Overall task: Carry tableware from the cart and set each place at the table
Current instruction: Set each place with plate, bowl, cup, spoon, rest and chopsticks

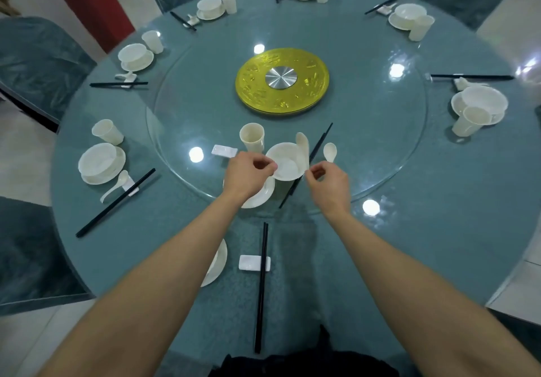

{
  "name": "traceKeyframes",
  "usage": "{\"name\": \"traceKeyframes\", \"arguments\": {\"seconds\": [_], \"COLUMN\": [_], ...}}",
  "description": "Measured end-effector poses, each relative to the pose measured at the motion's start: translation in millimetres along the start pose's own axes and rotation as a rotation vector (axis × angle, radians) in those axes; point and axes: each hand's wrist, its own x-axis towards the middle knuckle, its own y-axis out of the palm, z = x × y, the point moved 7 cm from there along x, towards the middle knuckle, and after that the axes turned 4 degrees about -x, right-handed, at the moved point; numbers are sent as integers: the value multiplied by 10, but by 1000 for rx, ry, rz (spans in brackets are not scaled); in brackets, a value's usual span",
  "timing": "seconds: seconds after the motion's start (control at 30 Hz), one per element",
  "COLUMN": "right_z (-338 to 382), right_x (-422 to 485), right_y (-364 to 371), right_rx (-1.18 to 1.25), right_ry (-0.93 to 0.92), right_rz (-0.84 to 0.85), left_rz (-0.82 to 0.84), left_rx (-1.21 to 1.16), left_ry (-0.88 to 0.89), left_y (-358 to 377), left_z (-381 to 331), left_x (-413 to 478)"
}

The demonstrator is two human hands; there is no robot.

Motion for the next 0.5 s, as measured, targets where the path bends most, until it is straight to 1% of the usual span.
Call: {"name": "traceKeyframes", "arguments": {"seconds": [0.13,0.27,0.37,0.5], "right_z": [300,517,614,590], "right_x": [-261,-493,-632,-748], "right_y": [174,272,337,451], "right_rx": [-35,-42,-56,-135], "right_ry": [-175,-293,-366,-435], "right_rz": [64,107,129,244], "left_rz": [17,46,48,-46], "left_rx": [-205,-344,-388,-359], "left_ry": [-96,-188,-238,-278], "left_y": [-17,-30,-60,-208], "left_z": [123,236,323,509], "left_x": [-103,-247,-367,-482]}}
